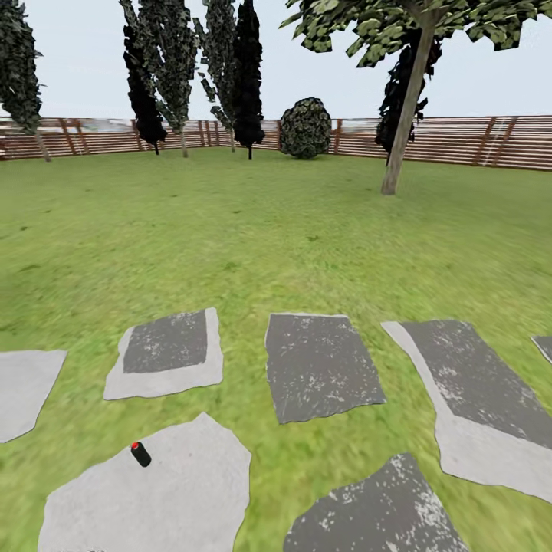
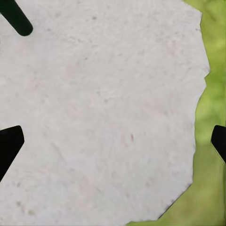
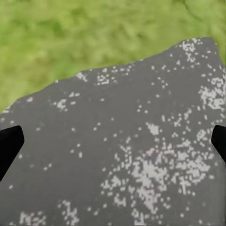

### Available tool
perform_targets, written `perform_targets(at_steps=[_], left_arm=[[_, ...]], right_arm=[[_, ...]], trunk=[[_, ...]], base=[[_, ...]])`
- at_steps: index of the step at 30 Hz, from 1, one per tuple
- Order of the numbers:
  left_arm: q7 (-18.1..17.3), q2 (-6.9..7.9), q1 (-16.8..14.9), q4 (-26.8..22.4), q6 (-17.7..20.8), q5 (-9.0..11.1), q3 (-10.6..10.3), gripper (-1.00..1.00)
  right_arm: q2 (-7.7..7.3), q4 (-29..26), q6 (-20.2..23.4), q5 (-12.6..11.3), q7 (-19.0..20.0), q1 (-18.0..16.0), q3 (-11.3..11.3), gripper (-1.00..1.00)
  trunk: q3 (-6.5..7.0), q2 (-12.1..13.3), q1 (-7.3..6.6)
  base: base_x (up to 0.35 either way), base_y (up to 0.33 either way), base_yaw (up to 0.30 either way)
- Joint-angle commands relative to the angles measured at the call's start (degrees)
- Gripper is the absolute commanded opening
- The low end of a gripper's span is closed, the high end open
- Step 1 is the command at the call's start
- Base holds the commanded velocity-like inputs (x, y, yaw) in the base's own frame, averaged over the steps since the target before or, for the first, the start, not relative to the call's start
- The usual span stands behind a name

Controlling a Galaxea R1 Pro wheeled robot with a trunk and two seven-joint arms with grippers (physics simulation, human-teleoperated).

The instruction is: Pick up the pesticide atomizer in the garden and spray insectifuge to fully cover both potted plants in the garden.

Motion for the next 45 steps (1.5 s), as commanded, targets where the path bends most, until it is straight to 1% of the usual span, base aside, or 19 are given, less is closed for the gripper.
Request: perform_targets(at_steps=[1,45], left_arm=[[0.0,0.02,0.0,0.0,-0.2,0.0,0.0,1.00],[0.1,0.06,0.0,0.0,-0.2,0.2,0.2,1.00]], right_arm=[[0.02,0.0,-0.2,0.0,0.0,0.0,0.0,1.00],[0.00,0.0,-0.2,0.0,0.0,0.0,0.0,1.00]], trunk=[[-0.05,0.0,0.01],[-0.05,0.0,0.01]], base=[[0.167,-0.240,0.277],[0.155,-0.248,0.278]])
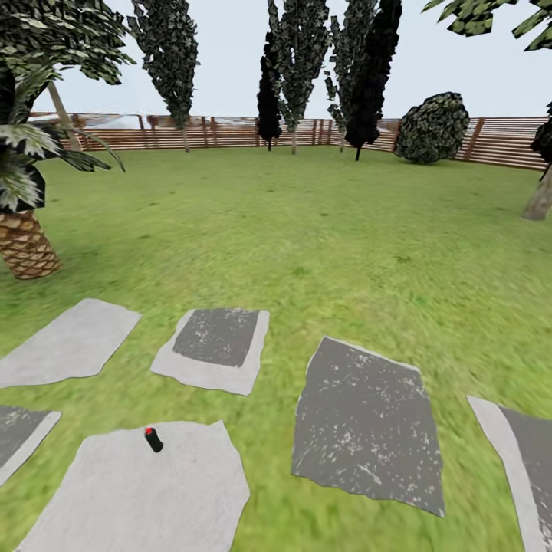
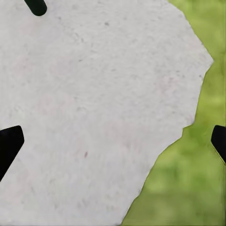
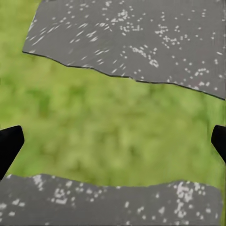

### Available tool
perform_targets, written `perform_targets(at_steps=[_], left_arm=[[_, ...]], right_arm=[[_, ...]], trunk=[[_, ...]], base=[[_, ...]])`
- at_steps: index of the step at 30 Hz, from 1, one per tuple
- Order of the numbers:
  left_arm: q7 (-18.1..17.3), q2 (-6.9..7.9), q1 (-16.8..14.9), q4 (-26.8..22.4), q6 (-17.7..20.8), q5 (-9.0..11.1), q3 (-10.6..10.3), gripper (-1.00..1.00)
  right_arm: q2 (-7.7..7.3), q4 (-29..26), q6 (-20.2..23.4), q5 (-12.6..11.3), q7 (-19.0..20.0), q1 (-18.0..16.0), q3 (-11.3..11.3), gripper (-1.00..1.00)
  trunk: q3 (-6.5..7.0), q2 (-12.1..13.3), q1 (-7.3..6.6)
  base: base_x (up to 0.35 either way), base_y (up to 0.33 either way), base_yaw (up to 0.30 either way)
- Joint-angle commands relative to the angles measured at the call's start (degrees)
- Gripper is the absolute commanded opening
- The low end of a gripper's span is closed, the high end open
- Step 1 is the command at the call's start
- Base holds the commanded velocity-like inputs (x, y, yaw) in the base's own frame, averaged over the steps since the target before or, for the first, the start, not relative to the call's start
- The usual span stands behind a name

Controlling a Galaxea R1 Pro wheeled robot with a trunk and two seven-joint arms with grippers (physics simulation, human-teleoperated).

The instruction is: Pick up the pesticide atomizer in the garden and spray insectifuge to fully cover both potted plants in the garden.

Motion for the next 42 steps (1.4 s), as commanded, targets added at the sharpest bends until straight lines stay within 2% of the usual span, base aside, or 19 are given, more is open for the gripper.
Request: perform_targets(at_steps=[1,11,29,42], left_arm=[[0.0,0.02,0.0,0.0,-0.2,0.0,0.0,1.00],[0.0,0.03,0.0,0.0,-0.2,0.2,0.1,1.00],[0.0,0.00,0.0,0.0,-0.2,0.2,0.1,1.00],[0.0,0.03,0.0,0.0,-0.2,0.2,0.1,1.00]], right_arm=[[-0.02,0.0,-0.2,0.0,0.0,0.0,0.0,1.00],[-0.04,0.0,-0.2,0.0,0.0,0.0,0.0,1.00],[-0.01,0.0,-0.2,0.0,0.0,0.0,0.0,1.00],[-0.01,0.0,-0.2,0.0,0.0,0.0,0.0,1.00]], trunk=[[-0.05,0.0,0.01],[-0.05,0.0,0.01],[-0.05,0.0,0.01],[-0.05,0.0,0.01]], base=[[0.160,-0.249,0.278],[0.166,-0.249,0.266],[0.115,-0.264,0.030],[0.092,-0.269,0.248]])
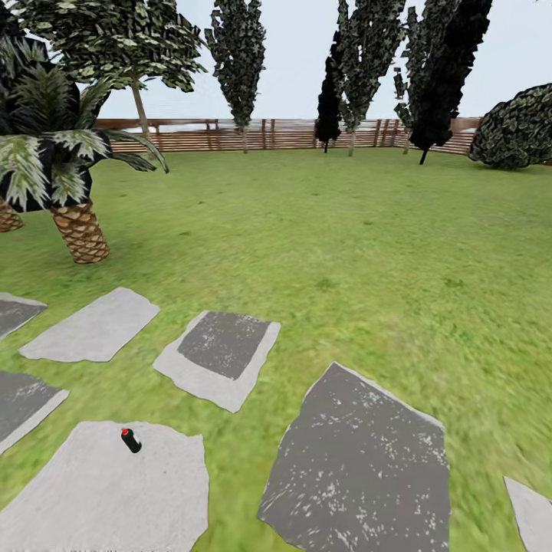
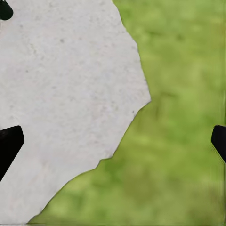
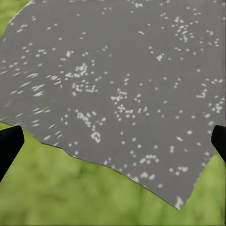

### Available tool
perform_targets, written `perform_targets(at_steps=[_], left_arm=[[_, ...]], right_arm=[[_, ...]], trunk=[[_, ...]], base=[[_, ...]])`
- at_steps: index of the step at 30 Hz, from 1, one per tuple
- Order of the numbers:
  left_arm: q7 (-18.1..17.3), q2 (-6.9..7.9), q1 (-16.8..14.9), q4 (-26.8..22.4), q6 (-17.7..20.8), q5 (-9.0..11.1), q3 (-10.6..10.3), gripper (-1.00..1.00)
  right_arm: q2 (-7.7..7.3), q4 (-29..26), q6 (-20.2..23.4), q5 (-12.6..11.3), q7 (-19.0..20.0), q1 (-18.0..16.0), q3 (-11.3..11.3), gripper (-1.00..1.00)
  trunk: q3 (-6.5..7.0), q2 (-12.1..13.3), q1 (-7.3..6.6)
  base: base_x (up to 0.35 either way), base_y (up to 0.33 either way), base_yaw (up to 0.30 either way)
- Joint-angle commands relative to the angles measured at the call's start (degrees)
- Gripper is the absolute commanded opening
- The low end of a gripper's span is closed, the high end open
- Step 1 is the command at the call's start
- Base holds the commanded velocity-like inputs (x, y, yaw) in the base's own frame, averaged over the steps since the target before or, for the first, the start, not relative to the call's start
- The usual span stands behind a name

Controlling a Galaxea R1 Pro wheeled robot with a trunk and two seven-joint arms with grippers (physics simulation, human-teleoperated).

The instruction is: Pick up the pesticide atomizer in the garden and spray insectifuge to fully cover both potted plants in the garden.

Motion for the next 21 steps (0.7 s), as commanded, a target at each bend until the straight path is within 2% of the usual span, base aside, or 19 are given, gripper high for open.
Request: perform_targets(at_steps=[1,21], left_arm=[[0.0,-0.02,0.0,0.0,-0.2,0.0,0.0,1.00],[0.1,0.05,0.0,0.0,-0.2,0.1,0.0,1.00]], right_arm=[[0.01,0.0,-0.2,0.0,0.0,0.0,0.0,1.00],[-0.04,0.0,-0.2,0.0,0.0,0.0,0.0,1.00]], trunk=[[-0.04,0.0,0.00],[-0.04,0.0,0.00]], base=[[0.092,-0.269,0.277],[0.092,-0.269,0.278]])
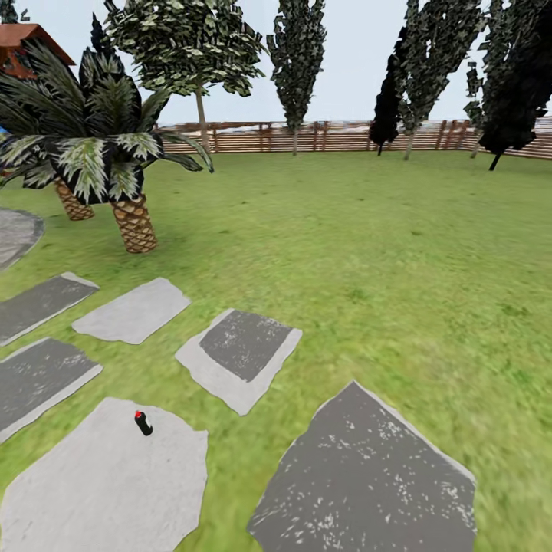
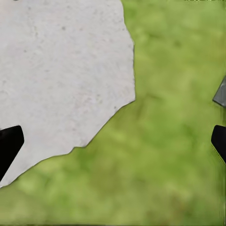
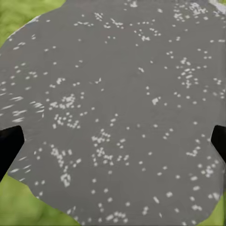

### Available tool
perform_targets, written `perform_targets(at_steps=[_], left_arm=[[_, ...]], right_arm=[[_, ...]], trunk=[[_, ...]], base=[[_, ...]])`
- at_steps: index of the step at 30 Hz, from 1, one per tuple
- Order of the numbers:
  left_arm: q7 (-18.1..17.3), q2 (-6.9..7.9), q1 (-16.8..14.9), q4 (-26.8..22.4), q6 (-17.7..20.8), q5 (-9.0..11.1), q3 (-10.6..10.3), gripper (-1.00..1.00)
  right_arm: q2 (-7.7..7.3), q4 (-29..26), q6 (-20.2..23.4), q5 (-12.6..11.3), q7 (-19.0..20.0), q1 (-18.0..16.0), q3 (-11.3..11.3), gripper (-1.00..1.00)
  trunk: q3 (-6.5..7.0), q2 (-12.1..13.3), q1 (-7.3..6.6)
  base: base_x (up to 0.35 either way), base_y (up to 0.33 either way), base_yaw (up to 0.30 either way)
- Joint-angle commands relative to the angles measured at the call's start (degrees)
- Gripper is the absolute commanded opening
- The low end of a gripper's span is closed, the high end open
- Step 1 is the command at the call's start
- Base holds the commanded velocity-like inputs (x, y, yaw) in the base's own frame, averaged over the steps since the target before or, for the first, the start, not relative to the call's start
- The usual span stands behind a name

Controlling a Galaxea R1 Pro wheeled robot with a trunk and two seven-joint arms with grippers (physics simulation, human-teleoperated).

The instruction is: Pick up the pesticide atomizer in the garden and spray insectifuge to fully cover both potted plants in the garden.

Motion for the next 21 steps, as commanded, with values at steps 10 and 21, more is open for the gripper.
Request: perform_targets(at_steps=[10,21], left_arm=[[0.1,0.00,0.0,0.0,-0.2,0.0,0.1,1.00],[0.3,0.47,0.0,0.0,-0.2,0.2,4.0,1.00]], right_arm=[[0.01,0.0,-0.2,0.0,0.0,0.0,0.0,1.00],[0.01,0.0,-0.2,0.0,0.0,0.0,0.0,1.00]], trunk=[[-0.04,0.0,0.00],[-0.04,0.0,0.00]], base=[[0.105,-0.269,0.278],[0.143,-0.269,0.278]])
